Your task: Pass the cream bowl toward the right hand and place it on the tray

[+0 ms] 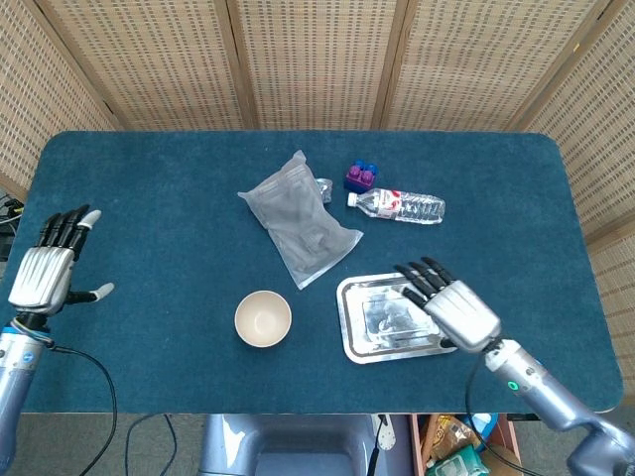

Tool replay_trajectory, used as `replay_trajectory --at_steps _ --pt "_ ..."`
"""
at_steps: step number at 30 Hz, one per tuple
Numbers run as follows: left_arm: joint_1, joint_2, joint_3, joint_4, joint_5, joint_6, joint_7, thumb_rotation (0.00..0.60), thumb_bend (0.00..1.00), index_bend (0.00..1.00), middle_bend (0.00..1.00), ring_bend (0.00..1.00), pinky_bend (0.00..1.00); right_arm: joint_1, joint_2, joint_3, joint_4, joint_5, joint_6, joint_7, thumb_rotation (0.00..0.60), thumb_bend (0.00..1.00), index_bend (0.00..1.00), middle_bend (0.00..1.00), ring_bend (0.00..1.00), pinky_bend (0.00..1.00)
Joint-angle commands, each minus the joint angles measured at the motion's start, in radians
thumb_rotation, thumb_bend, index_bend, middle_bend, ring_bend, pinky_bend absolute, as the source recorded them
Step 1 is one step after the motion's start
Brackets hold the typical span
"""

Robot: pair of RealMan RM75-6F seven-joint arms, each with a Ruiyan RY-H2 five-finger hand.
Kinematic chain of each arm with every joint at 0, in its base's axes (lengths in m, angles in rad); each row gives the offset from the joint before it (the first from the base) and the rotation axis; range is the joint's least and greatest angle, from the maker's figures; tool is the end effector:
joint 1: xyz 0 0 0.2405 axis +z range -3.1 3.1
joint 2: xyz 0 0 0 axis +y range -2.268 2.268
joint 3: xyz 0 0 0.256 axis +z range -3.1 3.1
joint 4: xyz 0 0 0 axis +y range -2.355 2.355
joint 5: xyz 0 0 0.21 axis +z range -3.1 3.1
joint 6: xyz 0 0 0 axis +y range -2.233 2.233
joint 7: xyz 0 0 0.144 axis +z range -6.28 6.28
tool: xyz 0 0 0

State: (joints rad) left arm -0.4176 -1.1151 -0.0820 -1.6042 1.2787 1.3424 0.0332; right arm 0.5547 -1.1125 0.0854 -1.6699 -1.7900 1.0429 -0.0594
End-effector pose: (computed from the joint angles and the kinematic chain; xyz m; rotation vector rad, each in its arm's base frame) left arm -0.2675 0.2870 0.1590 -1.4504 -0.8494 -0.9647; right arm -0.1776 -0.2803 0.0899 2.1600 -0.5521 0.9954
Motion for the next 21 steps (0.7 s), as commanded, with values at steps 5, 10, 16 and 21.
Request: replay_trajectory --at_steps 5,10,16,21 --pt "0.02 0.015 -0.03 0.009 -0.029 -0.011 -0.029 0.6 0.0 0.0 0.0 0.0 0.0 0.242 -0.163 0.038 0.041 -0.015 -0.264 0.016 0.6 0.0 0.22 0.0 0.0 0.0" --pt "0.015 0.01 -0.04 0.028 -0.04 -0.048 -0.027 0.6 0.0 0.0 0.0 0.0 0.0 0.345 -0.32 0.082 0.153 0.024 -0.332 -0.042 0.6 0.0 0.23 0.0 0.0 0.0" --pt "0.018 0.006 -0.048 0.034 -0.039 -0.06 -0.022 0.6 0.0 0.0 0.0 0.0 0.0 0.395 -0.41 0.098 0.209 0.105 -0.383 -0.073 0.6 0.0 0.25 0.0 0.0 0.0" --pt "0.02 0.006 -0.055 0.038 -0.038 -0.071 -0.024 0.6 0.0 0.0 0.0 0.0 0.0 0.429 -0.469 0.105 0.239 0.16 -0.412 -0.113 0.6 0.0 0.29 0.0 0.0 0.0"
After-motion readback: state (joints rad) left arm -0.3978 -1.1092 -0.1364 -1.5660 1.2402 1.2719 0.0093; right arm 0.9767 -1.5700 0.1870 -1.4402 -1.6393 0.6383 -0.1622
